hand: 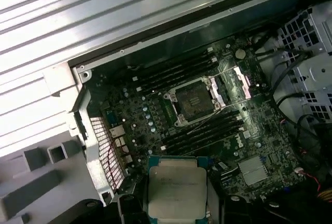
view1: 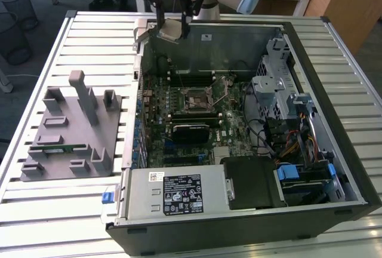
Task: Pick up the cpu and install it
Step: 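Place the cpu into insertion slot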
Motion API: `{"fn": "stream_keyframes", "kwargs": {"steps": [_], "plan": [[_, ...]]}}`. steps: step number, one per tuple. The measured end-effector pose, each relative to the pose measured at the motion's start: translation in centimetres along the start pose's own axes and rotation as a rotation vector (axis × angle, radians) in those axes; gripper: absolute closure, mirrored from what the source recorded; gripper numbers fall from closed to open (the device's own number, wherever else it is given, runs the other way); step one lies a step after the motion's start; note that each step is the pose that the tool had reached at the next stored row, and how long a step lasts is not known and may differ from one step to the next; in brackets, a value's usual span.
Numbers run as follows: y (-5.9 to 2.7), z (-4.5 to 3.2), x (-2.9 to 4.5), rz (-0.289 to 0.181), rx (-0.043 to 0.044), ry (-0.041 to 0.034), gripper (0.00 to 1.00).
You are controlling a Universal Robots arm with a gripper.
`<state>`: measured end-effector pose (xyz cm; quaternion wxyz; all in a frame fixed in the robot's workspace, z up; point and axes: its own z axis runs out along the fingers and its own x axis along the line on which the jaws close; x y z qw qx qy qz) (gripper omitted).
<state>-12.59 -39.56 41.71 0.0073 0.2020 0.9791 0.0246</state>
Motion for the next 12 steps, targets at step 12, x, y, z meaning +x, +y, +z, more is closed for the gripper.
{"fn": "stream_keyframes", "kwargs": {"steps": [12], "plan": [[-0.01,0.16,0.00,0.185,0.0006,-0.0095,0.46]]}}
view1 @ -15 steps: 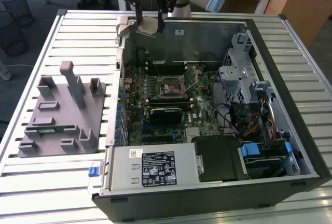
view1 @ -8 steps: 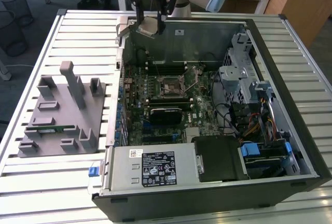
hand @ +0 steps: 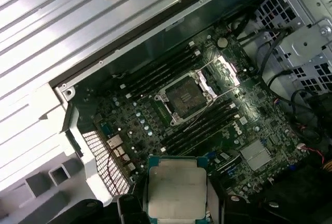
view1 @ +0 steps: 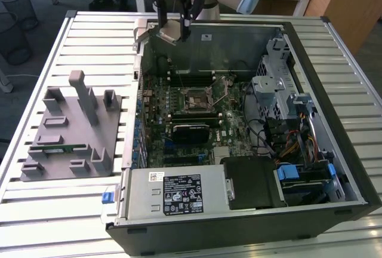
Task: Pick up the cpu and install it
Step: 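Place the cpu into insertion slot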
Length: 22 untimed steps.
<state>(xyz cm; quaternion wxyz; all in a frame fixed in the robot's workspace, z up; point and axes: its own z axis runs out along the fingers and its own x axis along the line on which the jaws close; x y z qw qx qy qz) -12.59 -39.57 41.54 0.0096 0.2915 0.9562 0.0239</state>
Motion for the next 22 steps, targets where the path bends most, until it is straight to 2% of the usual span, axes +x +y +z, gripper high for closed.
{"fn": "stream_keyframes", "kwargs": {"steps": [22], "plan": [[-0.01,0.33,0.00,0.396,0.0018,-0.0205,0.46]]}}
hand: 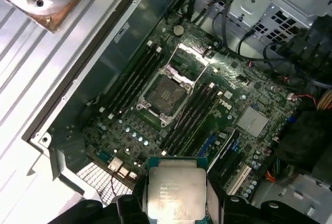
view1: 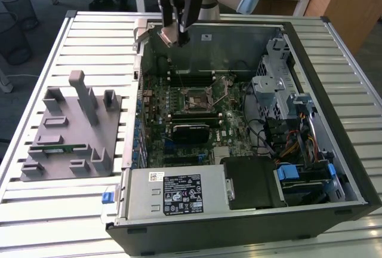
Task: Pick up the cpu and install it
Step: 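Place the cpu into insertion slot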
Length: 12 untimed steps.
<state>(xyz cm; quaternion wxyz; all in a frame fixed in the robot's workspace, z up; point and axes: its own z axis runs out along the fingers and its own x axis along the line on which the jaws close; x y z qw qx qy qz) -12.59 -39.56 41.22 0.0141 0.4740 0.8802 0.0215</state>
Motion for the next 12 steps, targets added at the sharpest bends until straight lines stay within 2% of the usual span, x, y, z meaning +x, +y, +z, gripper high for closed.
{"fn": "stream_keyframes", "kwargs": {"steps": [12], "plan": [[-0.01,0.19,0.01,0.210,0.0009,-0.0108,0.46]]}}
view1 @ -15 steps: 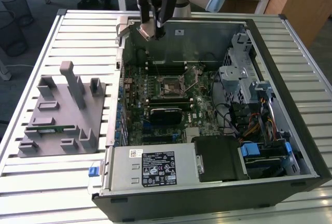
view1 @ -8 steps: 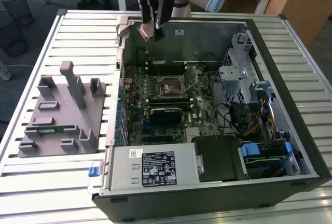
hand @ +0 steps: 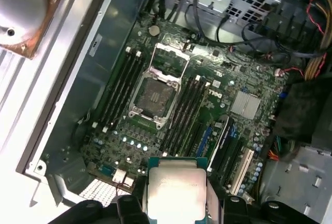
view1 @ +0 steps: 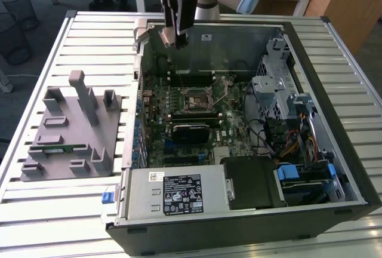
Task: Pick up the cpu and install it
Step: 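Place the cpu into insertion slot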
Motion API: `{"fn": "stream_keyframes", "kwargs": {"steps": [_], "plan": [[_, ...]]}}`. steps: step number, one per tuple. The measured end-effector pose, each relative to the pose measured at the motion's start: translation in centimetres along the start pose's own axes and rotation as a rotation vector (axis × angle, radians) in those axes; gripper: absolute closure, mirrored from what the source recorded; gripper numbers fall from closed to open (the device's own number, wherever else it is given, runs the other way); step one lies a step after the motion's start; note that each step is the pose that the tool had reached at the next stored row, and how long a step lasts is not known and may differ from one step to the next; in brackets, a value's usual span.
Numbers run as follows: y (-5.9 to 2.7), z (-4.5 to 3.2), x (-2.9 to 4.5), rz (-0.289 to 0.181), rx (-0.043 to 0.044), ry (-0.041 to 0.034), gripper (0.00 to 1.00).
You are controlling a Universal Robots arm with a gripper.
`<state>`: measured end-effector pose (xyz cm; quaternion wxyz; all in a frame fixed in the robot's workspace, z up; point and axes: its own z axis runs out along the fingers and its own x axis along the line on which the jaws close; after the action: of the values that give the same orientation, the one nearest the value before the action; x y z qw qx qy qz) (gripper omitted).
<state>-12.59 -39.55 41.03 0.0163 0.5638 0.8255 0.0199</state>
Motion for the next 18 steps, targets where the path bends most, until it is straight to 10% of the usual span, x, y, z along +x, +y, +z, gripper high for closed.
{"fn": "stream_keyframes", "kwargs": {"steps": [18], "plan": [[-0.01,0.23,0.02,0.308,0.0015,-0.0158,0.46]]}}
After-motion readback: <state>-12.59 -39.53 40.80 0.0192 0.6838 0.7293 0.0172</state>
